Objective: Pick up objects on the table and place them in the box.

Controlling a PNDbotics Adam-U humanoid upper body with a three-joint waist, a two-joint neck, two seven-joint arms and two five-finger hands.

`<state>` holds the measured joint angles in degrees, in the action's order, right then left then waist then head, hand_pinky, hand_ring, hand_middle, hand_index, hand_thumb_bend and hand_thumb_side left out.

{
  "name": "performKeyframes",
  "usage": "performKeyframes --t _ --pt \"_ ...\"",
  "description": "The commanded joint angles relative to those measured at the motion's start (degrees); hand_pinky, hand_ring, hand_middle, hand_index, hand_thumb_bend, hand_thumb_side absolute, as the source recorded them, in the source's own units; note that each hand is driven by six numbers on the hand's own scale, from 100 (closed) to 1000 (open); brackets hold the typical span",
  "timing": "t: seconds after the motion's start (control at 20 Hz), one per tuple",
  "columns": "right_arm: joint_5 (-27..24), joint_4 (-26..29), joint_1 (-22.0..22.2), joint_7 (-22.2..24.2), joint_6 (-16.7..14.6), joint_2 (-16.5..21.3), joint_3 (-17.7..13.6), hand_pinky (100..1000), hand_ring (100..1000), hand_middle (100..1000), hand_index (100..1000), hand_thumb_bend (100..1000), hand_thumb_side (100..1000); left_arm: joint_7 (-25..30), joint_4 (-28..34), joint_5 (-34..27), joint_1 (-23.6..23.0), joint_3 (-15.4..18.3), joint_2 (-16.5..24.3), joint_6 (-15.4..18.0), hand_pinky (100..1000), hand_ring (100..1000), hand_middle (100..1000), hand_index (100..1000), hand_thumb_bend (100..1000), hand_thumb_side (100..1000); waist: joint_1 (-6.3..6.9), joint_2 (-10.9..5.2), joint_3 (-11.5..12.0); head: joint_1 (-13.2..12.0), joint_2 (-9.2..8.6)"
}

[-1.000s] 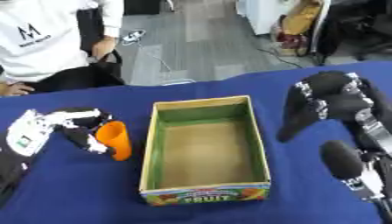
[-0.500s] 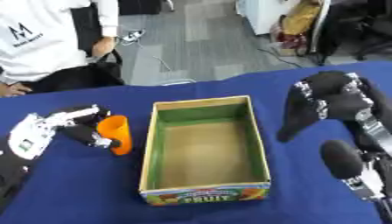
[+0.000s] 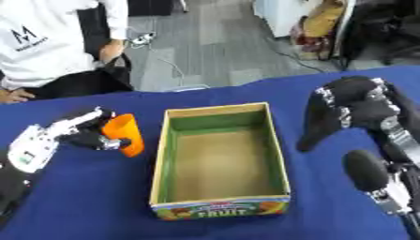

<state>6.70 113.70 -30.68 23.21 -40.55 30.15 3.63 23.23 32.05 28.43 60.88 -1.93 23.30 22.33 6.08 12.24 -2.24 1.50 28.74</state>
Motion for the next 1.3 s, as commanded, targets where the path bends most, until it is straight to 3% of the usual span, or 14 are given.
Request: performKeyframes --t 0.05,0.85,0.9,0.95,1.3 --pt "0.17 0.89 -0.70 5.17 -5.16 1.01 -0.24 100 356 369 537 123 984 0.01 1.48 -0.54 2.03 0.39 2.48 0.04 100 100 225 468 492 429 -0.09 -1.12 0.34 0.44 0.11" --pt "0.52 0.89 -0.05 5.16 -5.06 1.92 -0.07 100 357 369 537 122 986 7.91 14.93 -8.14 5.28 -3.98 4.22 0.96 100 100 218 464 509 421 0.85 -1.76 1.19 1.19 0.56" --pt "0.52 0.89 -0.06 5.19 -5.05 1.95 -0.03 100 357 369 537 124 989 8.34 15.51 -8.78 5.48 -4.28 4.12 0.95 100 100 218 464 604 491 0.90 -1.79 1.19 1.21 0.55" --pt "0.51 0.89 -0.09 5.21 -5.04 1.95 0.00 100 357 370 537 121 986 8.80 16.08 -9.45 5.72 -4.62 3.94 1.01 100 100 218 465 507 422 0.97 -1.82 1.15 1.22 0.53" --pt "0.40 0.89 -0.53 5.39 -4.99 1.78 0.14 100 357 372 537 119 988 11.42 18.38 -14.15 7.13 -6.58 1.89 1.50 100 100 221 471 503 427 1.27 -2.00 0.65 1.25 0.13"
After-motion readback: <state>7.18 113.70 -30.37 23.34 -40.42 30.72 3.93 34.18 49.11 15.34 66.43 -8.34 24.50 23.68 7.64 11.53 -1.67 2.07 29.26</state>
